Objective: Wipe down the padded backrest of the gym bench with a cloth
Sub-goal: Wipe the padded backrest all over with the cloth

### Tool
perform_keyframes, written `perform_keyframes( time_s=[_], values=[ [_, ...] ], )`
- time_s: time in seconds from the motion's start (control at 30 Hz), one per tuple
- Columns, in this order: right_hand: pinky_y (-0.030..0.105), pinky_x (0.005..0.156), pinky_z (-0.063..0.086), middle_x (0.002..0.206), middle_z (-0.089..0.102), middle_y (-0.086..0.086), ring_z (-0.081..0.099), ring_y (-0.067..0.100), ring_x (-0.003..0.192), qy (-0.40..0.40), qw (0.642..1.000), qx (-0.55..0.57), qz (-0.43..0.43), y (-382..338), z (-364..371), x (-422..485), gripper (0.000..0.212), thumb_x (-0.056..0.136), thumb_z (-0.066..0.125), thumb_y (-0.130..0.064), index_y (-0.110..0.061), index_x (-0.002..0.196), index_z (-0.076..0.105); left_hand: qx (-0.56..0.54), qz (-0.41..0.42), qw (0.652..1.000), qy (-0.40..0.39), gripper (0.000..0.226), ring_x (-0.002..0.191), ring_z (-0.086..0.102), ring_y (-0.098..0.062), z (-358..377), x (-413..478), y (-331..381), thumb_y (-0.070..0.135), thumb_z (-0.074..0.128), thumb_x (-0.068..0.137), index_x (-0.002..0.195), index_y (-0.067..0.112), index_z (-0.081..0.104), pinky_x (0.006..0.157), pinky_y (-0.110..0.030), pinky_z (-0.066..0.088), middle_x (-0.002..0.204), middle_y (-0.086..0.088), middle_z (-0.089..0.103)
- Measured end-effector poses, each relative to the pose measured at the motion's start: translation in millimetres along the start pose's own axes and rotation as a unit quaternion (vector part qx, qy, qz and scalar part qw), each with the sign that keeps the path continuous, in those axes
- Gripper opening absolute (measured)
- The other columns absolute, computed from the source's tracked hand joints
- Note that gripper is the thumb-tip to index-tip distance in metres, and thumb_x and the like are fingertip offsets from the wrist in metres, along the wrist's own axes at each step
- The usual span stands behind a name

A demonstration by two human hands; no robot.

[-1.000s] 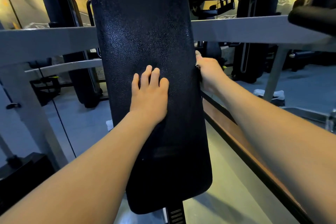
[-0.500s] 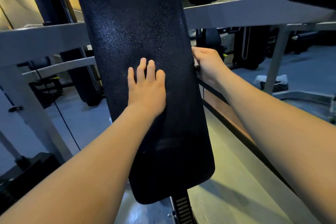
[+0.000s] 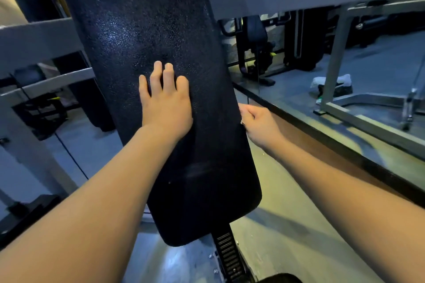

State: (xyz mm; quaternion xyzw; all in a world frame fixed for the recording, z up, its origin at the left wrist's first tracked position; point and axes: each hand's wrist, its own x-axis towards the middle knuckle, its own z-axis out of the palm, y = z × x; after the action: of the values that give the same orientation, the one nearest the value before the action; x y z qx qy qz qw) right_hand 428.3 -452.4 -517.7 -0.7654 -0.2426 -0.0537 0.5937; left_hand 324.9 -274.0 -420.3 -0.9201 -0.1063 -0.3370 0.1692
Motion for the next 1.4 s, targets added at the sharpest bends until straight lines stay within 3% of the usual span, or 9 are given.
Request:
perform_keyframes(
  time_s=[0.07, 0.1, 0.2, 0.43, 0.67, 0.9, 1.03, 1.2, 1.4],
  values=[
    [0.056, 0.099, 0.05, 0.093, 0.061, 0.033, 0.05, 0.023, 0.073, -0.011, 0.996, 0.071, 0.056, 1, 3, -1, 0.045, 0.103, 0.047, -0.034, 0.008, 0.093, 0.062, 0.003, -0.001, 1.0, 0.0, 0.047, 0.151, 0.0, -0.039, 0, 0, 2, 0.018, 0.055, 0.092, 0.134, 0.008, 0.038, 0.119, -0.061, 0.003, 0.162, -0.019, 0.011],
    [0.039, 0.074, 0.023, 0.078, 0.051, 0.033, 0.042, 0.023, 0.069, 0.014, 0.992, 0.103, 0.066, -11, 2, 12, 0.042, 0.101, 0.048, -0.026, 0.009, 0.078, 0.053, 0.003, -0.003, 1.0, -0.002, 0.047, 0.151, 0.0, -0.039, 0, -1, 2, 0.018, 0.055, 0.091, 0.134, 0.008, 0.038, 0.119, -0.061, 0.003, 0.162, -0.019, 0.011],
    [0.036, 0.062, 0.025, 0.056, 0.036, 0.006, 0.034, 0.017, 0.058, 0.063, 0.988, 0.136, 0.033, -68, -5, 67, 0.045, 0.097, 0.048, -0.014, -0.018, 0.054, 0.037, 0.0, -0.005, 1.0, -0.005, 0.045, 0.152, 0.0, -0.039, -1, -1, 3, 0.018, 0.055, 0.093, 0.133, 0.007, 0.038, 0.12, -0.06, 0.003, 0.162, -0.018, 0.011],
    [0.023, 0.055, 0.031, 0.061, 0.047, 0.001, 0.039, 0.005, 0.054, 0.081, 0.996, 0.028, -0.034, -70, -3, 36, 0.05, 0.109, 0.045, -0.022, -0.013, 0.06, 0.045, -0.006, -0.011, 1.0, -0.006, 0.04, 0.152, -0.002, -0.038, 0, -2, 4, 0.017, 0.052, 0.095, 0.132, 0.007, 0.039, 0.12, -0.061, 0.003, 0.163, -0.018, 0.01],
    [0.042, 0.079, 0.056, 0.088, 0.072, 0.015, 0.066, 0.028, 0.082, 0.003, 0.998, -0.03, 0.049, 10, -7, -36, 0.04, 0.107, 0.045, -0.028, -0.001, 0.094, 0.072, -0.004, -0.021, 1.0, -0.011, 0.042, 0.152, -0.004, -0.041, 3, -3, 8, 0.009, 0.048, 0.09, 0.13, 0.004, 0.037, 0.12, -0.063, 0.002, 0.163, -0.021, 0.008],
    [0.039, 0.061, 0.016, 0.067, 0.028, 0.014, 0.027, 0.021, 0.059, 0.124, 0.983, 0.134, 0.009, -60, 3, 18, 0.033, 0.095, 0.043, -0.009, -0.008, 0.066, 0.03, -0.023, -0.036, 0.999, 0.001, 0.042, 0.153, -0.005, -0.036, 1, -10, 14, 0.007, 0.045, 0.089, 0.131, 0.004, 0.04, 0.12, -0.06, 0.003, 0.164, -0.018, 0.009],
    [0.02, 0.075, 0.041, 0.082, 0.062, -0.02, 0.054, -0.004, 0.078, 0.135, 0.99, 0.039, -0.012, -26, 19, -30, 0.027, 0.11, 0.041, -0.027, -0.021, 0.096, 0.063, -0.037, -0.033, 0.998, 0.023, 0.033, 0.154, -0.001, -0.034, 9, -12, 9, 0.009, 0.046, 0.095, 0.128, 0.005, 0.042, 0.121, -0.059, 0.005, 0.164, -0.017, 0.013],
    [0.027, 0.072, 0.037, 0.086, 0.062, -0.004, 0.057, 0.006, 0.079, 0.13, 0.991, -0.034, -0.01, 6, 15, -62, 0.025, 0.107, 0.052, -0.019, -0.024, 0.083, 0.058, -0.07, -0.028, 0.995, 0.058, 0.044, 0.154, 0.001, -0.035, 15, -13, 7, 0.009, 0.045, 0.095, 0.138, 0.012, 0.036, 0.121, -0.058, 0.002, 0.163, -0.017, 0.015],
    [-0.004, 0.077, 0.033, 0.126, 0.072, 0.002, 0.063, 0.014, 0.115, 0.199, 0.979, 0.009, -0.05, -52, 19, 0, 0.036, 0.106, 0.057, -0.019, -0.011, 0.14, 0.063, -0.061, -0.019, 0.997, 0.037, 0.071, 0.153, -0.008, -0.031, 10, -15, 6, 0.016, 0.041, 0.099, 0.159, 0.031, 0.006, 0.122, -0.056, -0.002, 0.164, -0.014, 0.005]
  ],
)
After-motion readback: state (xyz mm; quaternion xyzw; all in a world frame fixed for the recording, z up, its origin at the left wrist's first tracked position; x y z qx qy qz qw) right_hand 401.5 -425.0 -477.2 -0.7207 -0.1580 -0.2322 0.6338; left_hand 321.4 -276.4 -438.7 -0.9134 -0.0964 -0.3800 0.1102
